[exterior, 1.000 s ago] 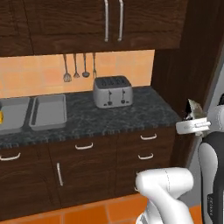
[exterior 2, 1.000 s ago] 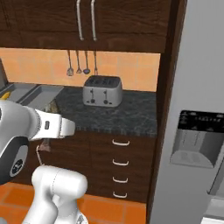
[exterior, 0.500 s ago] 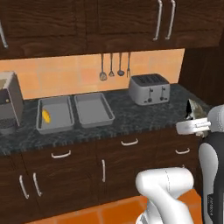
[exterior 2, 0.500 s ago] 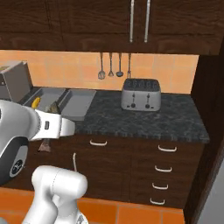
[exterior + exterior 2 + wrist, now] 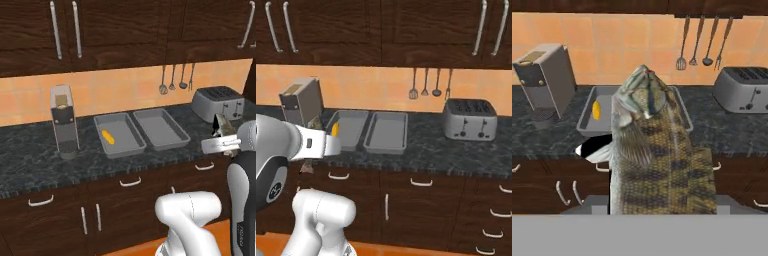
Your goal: Place one corn and one fish in each tupperware on the nearby counter, to pack two identical lunches.
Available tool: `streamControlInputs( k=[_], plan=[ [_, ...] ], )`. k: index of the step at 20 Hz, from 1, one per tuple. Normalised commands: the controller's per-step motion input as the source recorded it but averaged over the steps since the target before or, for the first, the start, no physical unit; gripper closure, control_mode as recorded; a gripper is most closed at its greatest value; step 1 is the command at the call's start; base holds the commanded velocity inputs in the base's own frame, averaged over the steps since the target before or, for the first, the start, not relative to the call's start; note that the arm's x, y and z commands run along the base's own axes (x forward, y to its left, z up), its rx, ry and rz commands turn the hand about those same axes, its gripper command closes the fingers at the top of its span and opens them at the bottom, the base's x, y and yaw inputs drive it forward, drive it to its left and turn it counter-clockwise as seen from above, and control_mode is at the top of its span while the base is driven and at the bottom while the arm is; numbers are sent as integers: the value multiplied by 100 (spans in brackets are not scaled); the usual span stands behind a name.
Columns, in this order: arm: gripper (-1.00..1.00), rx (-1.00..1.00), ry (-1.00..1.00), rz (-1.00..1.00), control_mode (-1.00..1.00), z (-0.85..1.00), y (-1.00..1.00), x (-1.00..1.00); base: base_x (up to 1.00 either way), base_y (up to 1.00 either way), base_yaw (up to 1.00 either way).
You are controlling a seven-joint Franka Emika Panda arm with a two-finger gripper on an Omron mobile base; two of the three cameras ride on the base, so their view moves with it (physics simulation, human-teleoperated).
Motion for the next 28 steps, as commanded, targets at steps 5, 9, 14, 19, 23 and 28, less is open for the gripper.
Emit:
streamControlInputs(
  k=[5,9,14,19,23,28],
  plan=[
    [100,0,0,0,100,0,0,0,75,79,1],
    [100,0,0,0,100,0,0,0,44,27,3],
    [100,0,0,0,100,0,0,0,62,3,6],
    [100,0,0,0,100,0,0,0,48,0,9],
    [100,0,4,4,-100,-32,5,29,19,1,6],
    [100,3,17,0,-100,-74,14,88,0,0,0]
  ],
)
